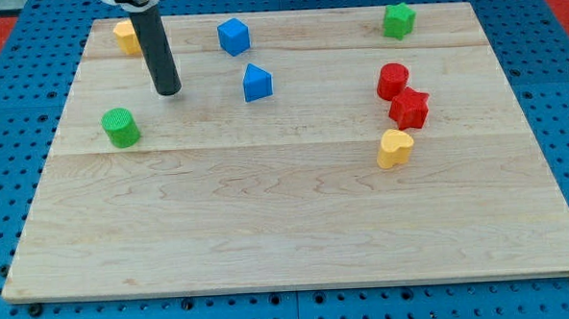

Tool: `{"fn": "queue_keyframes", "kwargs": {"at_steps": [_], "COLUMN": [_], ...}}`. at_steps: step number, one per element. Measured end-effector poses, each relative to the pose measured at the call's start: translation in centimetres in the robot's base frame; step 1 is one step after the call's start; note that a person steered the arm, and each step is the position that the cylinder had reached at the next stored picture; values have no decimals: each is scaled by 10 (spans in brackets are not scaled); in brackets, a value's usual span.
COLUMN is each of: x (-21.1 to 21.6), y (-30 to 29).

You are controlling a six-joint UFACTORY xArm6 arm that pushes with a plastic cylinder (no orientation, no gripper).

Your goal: Place the red star to the left of the red circle

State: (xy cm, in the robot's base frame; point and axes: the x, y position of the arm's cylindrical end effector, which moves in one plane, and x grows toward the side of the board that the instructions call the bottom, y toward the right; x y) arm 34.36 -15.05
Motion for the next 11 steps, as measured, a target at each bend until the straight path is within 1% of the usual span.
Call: {"fn": "queue_keyframes", "kwargs": {"at_steps": [3,4,5,6,7,8,9,11], "x": [-2,25,59,59,59,37,14,1], "y": [2,18,63,154,165,203,257,299]}}
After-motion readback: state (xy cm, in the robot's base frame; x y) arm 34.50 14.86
